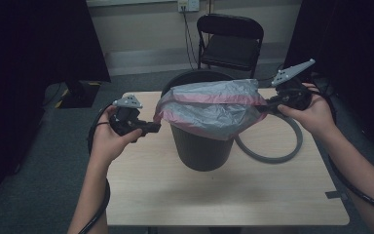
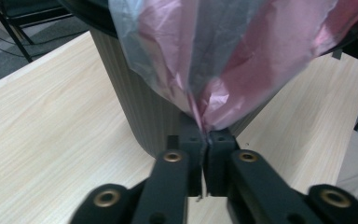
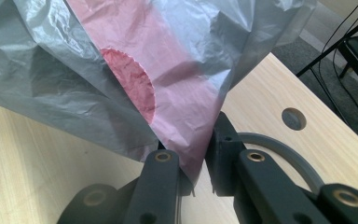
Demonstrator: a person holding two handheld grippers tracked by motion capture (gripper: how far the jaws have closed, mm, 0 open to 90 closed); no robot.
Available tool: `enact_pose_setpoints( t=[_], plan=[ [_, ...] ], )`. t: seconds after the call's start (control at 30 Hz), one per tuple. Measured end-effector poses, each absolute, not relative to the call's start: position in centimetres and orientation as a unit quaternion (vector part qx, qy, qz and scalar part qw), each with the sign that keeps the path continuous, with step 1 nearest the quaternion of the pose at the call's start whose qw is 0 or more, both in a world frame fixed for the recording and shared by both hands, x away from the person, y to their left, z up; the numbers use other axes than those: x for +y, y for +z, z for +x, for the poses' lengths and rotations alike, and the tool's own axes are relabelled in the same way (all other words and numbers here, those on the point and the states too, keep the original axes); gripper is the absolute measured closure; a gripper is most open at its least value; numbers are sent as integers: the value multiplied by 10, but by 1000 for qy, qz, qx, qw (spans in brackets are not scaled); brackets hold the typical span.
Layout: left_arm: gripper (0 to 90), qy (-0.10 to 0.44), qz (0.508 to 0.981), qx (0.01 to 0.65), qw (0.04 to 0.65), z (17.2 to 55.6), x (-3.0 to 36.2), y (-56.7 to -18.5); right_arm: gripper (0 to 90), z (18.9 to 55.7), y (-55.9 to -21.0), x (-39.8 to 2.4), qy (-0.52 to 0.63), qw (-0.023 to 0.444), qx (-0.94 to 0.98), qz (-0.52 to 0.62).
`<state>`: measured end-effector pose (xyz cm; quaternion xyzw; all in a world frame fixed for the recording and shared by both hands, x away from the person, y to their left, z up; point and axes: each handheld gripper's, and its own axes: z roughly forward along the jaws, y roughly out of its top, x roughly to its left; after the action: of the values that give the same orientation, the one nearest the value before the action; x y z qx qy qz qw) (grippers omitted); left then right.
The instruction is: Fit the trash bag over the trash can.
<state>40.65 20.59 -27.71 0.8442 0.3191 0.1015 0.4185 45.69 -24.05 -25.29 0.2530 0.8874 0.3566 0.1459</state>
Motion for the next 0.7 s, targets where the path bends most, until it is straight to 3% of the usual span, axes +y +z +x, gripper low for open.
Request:
enact_pose_setpoints(
  t=[0.3,0.47,0.7],
  plan=[
    [900,114,847,355,380,416,211,-284,900,474,-280,-245,333,164,886,278],
    [900,108,844,363,381,424,208,-291,900,485,-299,-241,346,139,880,294],
    [900,114,846,355,381,422,213,-293,900,472,-289,-236,342,154,887,269]
  ],
)
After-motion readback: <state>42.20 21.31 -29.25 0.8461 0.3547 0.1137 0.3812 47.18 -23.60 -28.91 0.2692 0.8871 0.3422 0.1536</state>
